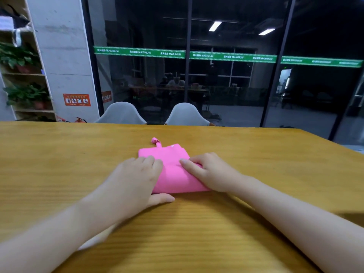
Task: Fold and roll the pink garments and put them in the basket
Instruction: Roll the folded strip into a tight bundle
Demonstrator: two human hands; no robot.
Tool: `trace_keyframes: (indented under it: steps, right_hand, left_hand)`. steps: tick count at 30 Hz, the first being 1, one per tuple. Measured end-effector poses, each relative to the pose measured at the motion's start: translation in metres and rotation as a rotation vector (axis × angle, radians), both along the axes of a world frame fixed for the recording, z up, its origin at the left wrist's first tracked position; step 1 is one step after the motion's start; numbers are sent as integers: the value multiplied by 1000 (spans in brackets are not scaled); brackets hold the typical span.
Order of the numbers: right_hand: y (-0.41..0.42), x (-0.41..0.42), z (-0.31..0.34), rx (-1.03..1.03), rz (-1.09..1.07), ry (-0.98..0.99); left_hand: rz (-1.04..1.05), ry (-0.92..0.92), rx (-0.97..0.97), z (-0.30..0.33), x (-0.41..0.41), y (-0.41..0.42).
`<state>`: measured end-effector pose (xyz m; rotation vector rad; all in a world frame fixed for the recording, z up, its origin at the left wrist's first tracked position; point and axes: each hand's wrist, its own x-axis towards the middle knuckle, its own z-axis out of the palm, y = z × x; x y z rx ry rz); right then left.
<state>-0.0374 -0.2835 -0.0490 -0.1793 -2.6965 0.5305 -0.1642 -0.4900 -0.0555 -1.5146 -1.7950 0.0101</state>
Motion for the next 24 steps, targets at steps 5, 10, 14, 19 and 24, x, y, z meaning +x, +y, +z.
trace_keyframes:
  steps: [5,10,14,19,24]
  right_hand:
    - [1,6,-15,426,-102,127]
    - [2,-5,-23,422,-153,257]
    - [2,-11,-18,405,-160,249]
    - [-10,4,-4,366,-116,159]
    - [-22,22,9,175,-87,-3]
  left_hand:
    - [188,-345,-119,10,-3,2]
    - [241,-713,-200,17,-22,10]
    - [251,-657,-164,13,-18,10]
    - [215,-333,-129,12,7,-4]
    - [140,-496,-87,19,17,-17]
